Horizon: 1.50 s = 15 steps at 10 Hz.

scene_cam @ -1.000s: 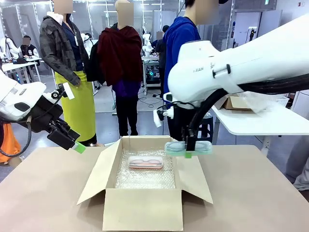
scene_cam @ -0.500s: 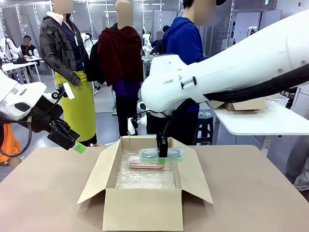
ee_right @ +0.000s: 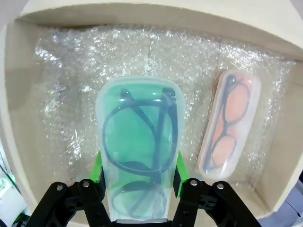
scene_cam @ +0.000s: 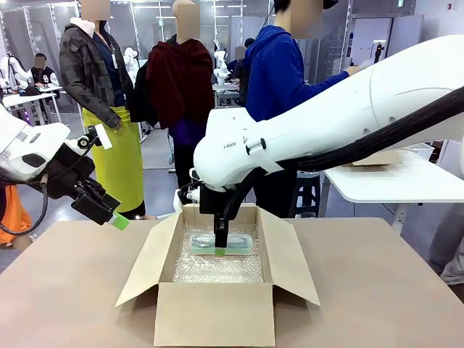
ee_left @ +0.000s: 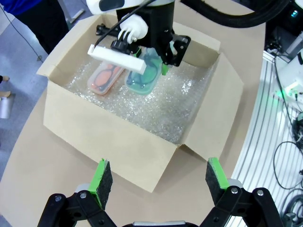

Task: Pack the glasses set securely to prepare it for shipping.
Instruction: Put the Glasses case from the right side of the table into the Package Box.

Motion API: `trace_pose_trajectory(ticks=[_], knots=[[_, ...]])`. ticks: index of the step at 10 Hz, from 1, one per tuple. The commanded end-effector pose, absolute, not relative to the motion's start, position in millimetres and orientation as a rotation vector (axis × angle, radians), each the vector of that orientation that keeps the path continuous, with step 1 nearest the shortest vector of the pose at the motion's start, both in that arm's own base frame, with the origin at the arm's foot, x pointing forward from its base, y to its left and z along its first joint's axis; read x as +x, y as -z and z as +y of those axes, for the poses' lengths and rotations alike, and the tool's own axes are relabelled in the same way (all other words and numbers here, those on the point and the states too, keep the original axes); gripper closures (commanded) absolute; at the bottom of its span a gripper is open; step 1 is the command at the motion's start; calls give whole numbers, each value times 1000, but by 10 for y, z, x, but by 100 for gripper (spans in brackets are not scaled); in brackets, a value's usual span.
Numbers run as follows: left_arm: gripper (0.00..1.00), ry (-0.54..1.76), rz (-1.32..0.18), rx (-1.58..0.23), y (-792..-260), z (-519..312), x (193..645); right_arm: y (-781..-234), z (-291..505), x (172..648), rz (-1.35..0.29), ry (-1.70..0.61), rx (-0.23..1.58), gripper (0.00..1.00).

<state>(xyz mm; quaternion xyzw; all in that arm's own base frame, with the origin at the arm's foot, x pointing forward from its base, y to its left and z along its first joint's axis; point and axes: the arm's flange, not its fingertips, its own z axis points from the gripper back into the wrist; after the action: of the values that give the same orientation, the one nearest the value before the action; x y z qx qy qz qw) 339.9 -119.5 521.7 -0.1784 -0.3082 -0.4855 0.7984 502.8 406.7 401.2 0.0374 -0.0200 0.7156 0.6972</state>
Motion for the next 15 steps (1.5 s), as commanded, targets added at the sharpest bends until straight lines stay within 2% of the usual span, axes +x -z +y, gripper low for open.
trace_pose_trajectory(ticks=[1,12,14,15], knots=[[0,1058,-673,-405,-5208,-1166,3410,-3933,4171,4986,-65,-1563,72,62],[0,1058,-673,-405,-5208,-1166,3410,-3365,4081,5250,14,-1587,102,62],[0,1058,-673,-405,-5208,-1166,3410,-3421,4057,5266,-9,-1616,82,62],[0,1058,-673,-405,-5208,-1166,3410,-3422,4055,5260,-2,-1614,70,21]])
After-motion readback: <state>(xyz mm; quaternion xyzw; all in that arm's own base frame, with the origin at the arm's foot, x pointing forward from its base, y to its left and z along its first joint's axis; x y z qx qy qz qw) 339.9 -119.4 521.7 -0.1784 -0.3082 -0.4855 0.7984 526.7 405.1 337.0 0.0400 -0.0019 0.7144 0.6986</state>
